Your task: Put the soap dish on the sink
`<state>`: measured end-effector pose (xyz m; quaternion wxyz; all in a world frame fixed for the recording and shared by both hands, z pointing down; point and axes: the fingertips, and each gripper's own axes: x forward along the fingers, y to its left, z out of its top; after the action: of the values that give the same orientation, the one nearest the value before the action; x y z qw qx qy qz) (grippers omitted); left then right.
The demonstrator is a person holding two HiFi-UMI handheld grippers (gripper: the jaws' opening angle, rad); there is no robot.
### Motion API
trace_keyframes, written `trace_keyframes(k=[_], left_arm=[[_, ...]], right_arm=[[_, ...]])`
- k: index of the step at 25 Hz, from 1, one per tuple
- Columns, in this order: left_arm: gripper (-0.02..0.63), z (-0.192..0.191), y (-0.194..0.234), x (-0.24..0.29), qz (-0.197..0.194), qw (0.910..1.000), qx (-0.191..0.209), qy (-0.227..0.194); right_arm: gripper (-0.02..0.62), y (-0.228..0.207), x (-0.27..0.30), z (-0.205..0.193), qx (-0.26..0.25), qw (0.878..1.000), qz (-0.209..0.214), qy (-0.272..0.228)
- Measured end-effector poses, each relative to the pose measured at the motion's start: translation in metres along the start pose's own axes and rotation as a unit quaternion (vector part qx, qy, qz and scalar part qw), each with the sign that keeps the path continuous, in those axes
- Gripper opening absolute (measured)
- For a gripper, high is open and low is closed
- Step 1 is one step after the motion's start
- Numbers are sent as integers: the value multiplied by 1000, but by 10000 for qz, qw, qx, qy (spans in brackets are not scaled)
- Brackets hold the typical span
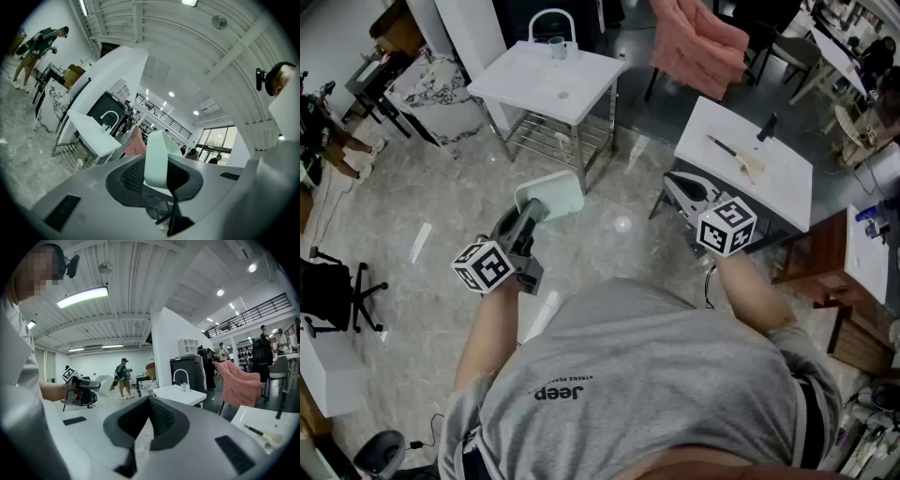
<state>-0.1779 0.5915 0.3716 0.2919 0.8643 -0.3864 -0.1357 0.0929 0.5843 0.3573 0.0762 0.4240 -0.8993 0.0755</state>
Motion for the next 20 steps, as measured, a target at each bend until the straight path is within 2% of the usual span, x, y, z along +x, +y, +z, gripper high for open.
trace_keyframes(k=[17,20], left_arm=[[86,-11,-15,30,-53,10000,11,56],[86,-17,-27,48,-36,10000,28,68]], right_arm=[[52,-22,-11,1,-46,10000,67,58],[53,-37,-23,1,-87,9999,129,43]])
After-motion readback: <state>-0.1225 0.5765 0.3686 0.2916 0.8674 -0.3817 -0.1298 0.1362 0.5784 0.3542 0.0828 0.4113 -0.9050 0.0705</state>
